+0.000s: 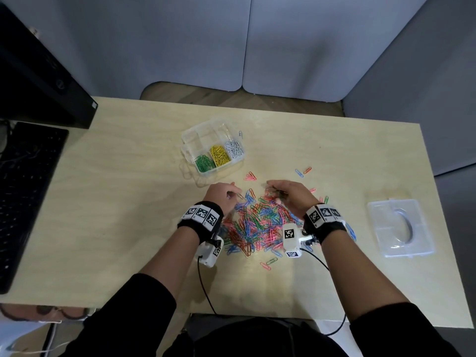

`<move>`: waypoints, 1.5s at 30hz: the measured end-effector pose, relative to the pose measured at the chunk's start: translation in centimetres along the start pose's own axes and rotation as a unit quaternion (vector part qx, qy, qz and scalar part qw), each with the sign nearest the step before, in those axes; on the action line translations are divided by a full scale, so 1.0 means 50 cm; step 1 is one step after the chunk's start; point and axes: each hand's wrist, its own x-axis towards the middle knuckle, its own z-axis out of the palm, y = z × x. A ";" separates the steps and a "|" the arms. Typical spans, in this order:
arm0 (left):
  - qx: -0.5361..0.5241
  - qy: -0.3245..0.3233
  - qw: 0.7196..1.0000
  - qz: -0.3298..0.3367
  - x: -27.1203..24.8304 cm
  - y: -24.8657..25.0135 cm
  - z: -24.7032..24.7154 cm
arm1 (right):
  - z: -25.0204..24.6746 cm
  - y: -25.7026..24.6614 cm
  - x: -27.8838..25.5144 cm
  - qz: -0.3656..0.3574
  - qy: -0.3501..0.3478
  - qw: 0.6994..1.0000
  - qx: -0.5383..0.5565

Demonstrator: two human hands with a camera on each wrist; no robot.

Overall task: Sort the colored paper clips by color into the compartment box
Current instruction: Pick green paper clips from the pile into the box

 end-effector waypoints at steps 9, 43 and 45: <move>-0.021 -0.004 0.999 -0.031 -0.005 0.040 0.030 | 0.019 0.034 -0.004 -0.097 0.083 0.908 -0.399; 0.151 0.015 0.984 0.093 0.009 0.051 0.076 | 0.026 0.017 0.036 -0.184 0.017 0.829 -0.528; 0.147 0.018 0.985 0.089 0.014 0.048 0.079 | 0.006 0.016 0.025 -0.169 0.034 0.873 -0.456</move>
